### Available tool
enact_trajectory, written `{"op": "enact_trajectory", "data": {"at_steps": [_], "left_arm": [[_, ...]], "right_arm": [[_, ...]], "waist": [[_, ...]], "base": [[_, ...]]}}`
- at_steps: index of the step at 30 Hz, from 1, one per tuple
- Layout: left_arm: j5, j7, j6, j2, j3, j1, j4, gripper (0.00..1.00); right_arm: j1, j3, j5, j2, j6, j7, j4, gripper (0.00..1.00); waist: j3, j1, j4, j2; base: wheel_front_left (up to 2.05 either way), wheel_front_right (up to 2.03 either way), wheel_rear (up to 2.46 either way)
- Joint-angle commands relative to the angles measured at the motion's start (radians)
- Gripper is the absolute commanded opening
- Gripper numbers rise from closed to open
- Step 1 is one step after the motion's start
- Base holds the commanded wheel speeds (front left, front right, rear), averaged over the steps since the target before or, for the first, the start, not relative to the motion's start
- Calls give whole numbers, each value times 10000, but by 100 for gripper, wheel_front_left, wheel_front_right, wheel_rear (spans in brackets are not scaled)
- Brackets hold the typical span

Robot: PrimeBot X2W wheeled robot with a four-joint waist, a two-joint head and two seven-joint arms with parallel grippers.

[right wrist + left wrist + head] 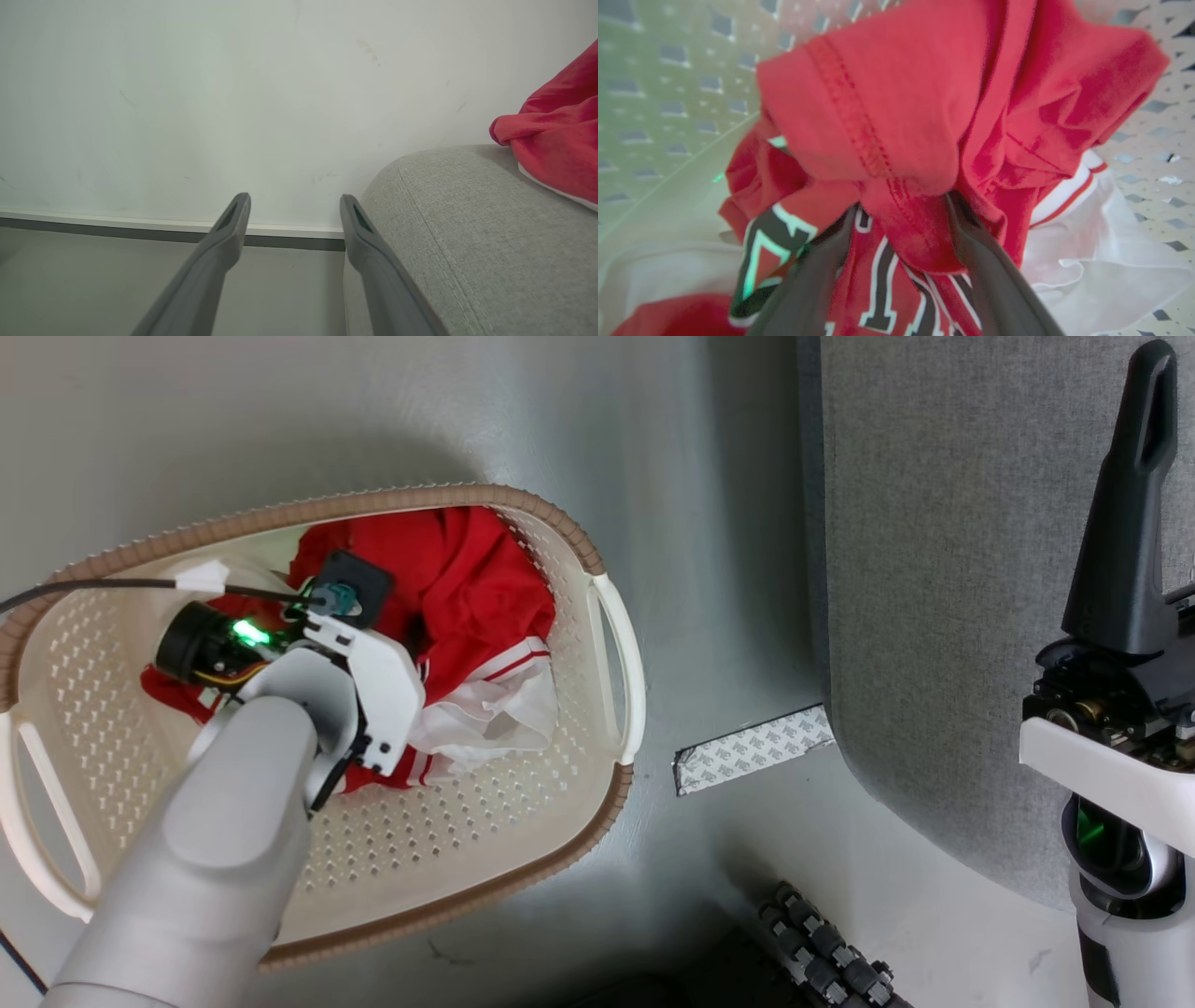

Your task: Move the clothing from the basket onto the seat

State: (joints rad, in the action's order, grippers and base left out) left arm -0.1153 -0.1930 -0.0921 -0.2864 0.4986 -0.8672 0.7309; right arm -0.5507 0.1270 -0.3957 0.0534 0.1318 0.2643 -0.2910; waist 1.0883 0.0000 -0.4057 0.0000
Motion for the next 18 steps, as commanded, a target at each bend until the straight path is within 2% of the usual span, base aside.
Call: {"op": "enact_trajectory", "data": {"at_steps": [1, 7, 12, 18], "left_arm": [[-104, 174, 43, 45, -24, -59, 13, 0], [-241, 730, 115, 206, 19, 49, 86, 0], [-463, 1415, 229, 724, 75, 354, 287, 0], [-976, 2514, 167, 1352, -19, 910, 669, 0]], "right_arm": [[54, 10, 104, -46, -22, 0, 35, 100], [34, 56, 234, -44, -22, 0, 362, 100], [417, -116, 914, -40, -22, 0, 814, 100], [1089, -512, 1290, 405, -24, 0, 1299, 100]], "waist": [[-21, 0, -12, 0], [-482, 0, -25, 0], [-1460, 0, 569, 0], [-2904, 0, 1375, 0]], "base": [[0, 0, 0], [0, 0, 0], [0, 0, 0], [0, 0, 0]]}}
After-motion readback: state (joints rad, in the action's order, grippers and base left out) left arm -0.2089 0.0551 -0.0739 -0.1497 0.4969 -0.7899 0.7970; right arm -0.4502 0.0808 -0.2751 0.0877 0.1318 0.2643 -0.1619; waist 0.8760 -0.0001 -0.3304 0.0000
